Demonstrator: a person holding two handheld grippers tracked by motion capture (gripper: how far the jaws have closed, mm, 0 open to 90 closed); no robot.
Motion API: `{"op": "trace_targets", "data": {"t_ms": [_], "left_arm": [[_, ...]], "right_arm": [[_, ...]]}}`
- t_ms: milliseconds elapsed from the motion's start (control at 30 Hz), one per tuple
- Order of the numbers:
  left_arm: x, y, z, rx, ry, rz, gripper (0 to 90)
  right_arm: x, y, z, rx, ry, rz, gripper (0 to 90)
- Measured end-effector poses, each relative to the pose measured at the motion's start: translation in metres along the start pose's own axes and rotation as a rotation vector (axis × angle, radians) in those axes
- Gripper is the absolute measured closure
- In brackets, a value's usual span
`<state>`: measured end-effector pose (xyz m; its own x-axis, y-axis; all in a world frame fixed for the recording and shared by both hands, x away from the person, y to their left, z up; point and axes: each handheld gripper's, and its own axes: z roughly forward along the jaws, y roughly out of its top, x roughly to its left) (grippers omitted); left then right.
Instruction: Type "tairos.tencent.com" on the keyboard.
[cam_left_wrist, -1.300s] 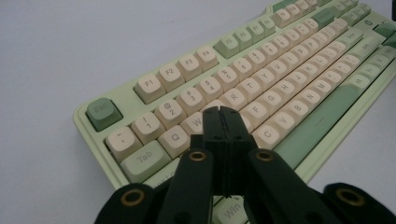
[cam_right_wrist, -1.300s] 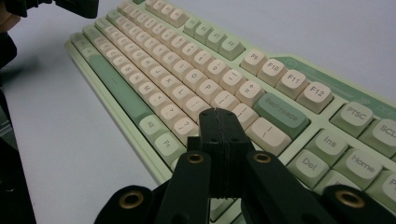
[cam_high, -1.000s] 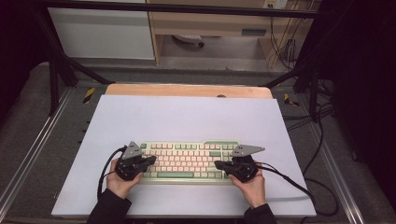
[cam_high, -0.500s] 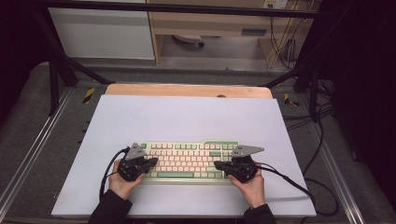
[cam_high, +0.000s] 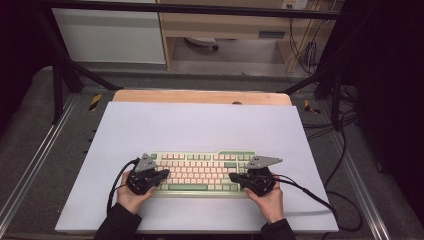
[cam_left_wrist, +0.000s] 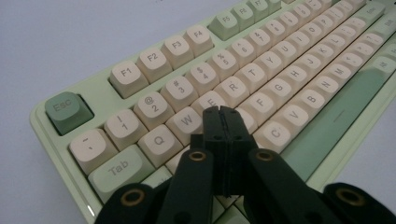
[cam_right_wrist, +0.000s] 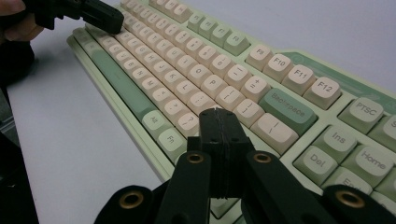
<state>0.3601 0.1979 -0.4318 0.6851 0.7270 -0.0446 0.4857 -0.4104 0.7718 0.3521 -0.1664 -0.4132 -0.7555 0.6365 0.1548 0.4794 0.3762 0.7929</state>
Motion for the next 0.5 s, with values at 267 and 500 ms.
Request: {"op": "trace_targets", "data": {"t_ms": [267,500], "left_arm": [[0.001,0.001,-0.011,-0.030,0.003,-0.009,90.0],[0.002,-0.002,-0.019,-0.039,-0.001,-0.007,90.0]], "right_arm": [[0.000,0.001,-0.001,-0.005,0.003,0.003,90.0],[0.001,0.002,0.000,-0.011,0.009,0.016,90.0]]}}
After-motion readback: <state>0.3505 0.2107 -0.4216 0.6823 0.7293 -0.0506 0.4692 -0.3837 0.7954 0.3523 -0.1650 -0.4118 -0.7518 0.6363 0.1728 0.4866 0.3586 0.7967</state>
